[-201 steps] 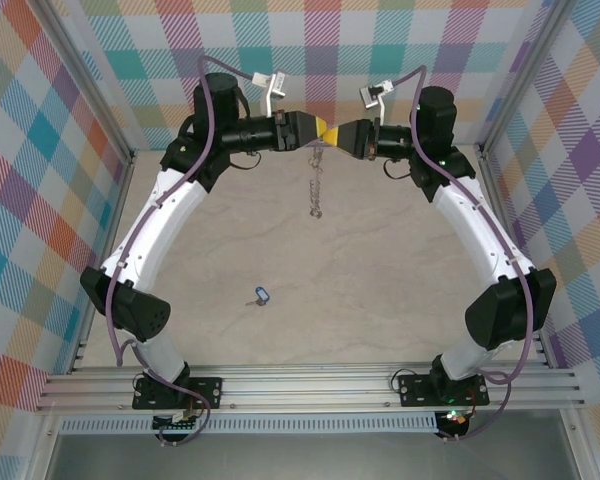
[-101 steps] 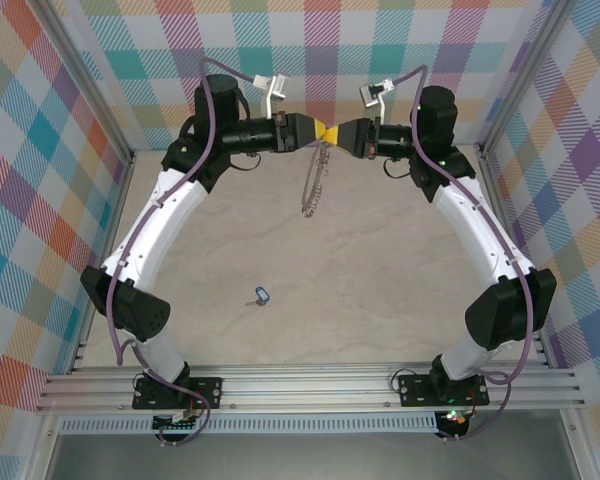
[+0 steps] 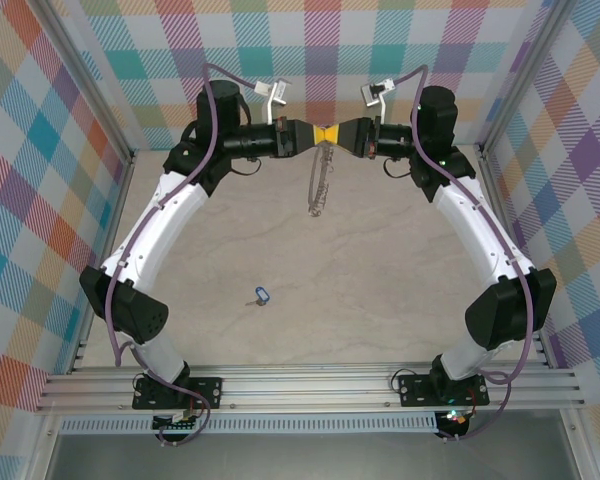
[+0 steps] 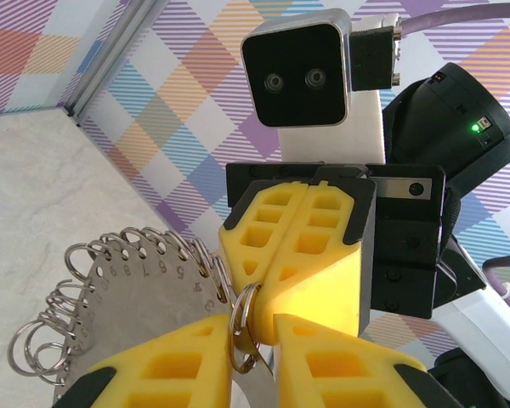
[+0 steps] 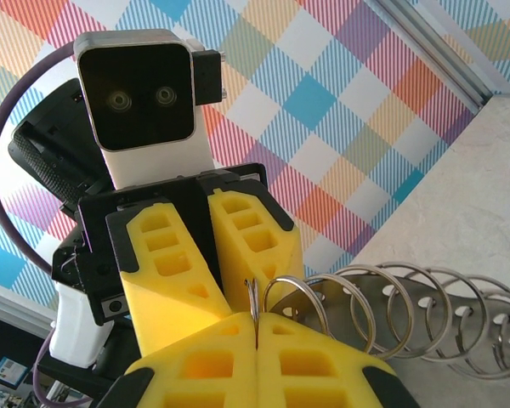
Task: Put the keys on the keyring
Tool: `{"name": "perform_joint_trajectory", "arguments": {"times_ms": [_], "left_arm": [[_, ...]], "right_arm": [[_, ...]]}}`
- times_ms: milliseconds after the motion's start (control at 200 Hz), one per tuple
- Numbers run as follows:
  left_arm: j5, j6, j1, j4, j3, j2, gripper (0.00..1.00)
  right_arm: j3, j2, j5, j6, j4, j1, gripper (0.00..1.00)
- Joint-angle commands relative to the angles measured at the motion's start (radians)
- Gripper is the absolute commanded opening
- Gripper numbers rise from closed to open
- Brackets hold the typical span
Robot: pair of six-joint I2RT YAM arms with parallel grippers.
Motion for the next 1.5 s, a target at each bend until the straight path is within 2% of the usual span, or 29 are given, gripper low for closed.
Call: {"name": "perform_joint_trajectory", "arguments": {"times_ms": [0,95,450,615,665,845,875,950,1030,1110,1275,1495], "left_arm": [[-0.009,0.001,0.001,0.009,-0.015,-0.038,0.21],[-0.032,-0.002,0.001,0.016,-0.022,-0.047,0.24],[-0.041,-0.038,0.001,0.056,-0.049,-0.060,0.08],[-0.035,-0.052,0.000,0.107,-0.055,-0.058,0.05],[-0.033,-0.055,0.000,0.112,-0.058,-0.059,0.00],[-0.044,-0.057,0.000,0.124,-0.067,-0.060,0.00],[-0.046,-0.056,-0.001,0.124,-0.069,-0.061,0.00],[-0.055,-0.041,0.000,0.112,-0.069,-0.063,0.00],[-0.065,-0.009,0.001,0.091,-0.064,-0.065,0.00],[-0.064,0.031,0.001,0.073,-0.053,-0.065,0.00],[-0.066,0.136,0.002,-0.002,-0.023,-0.068,0.00],[-0.103,0.279,0.001,0.055,-0.089,-0.128,0.00]], "right_arm": [[-0.005,-0.015,0.009,0.016,0.060,0.000,0.00],[-0.013,-0.019,0.011,0.016,0.061,0.001,0.00],[-0.030,-0.024,0.013,0.019,0.064,0.002,0.00],[-0.030,-0.021,0.010,0.023,0.067,0.001,0.00],[-0.030,-0.021,0.008,0.025,0.067,0.002,0.00],[-0.032,-0.017,0.022,0.029,0.053,0.002,0.00],[-0.032,-0.017,0.026,0.028,0.046,0.001,0.08],[-0.030,-0.024,0.045,0.011,0.008,-0.004,0.40],[-0.034,-0.044,0.068,-0.016,-0.038,-0.027,0.55],[-0.051,-0.073,0.078,-0.018,-0.048,-0.062,0.59],[-0.020,-0.096,0.064,-0.068,-0.119,-0.096,0.59],[0.014,-0.095,0.024,-0.103,-0.138,-0.094,0.55]]}}
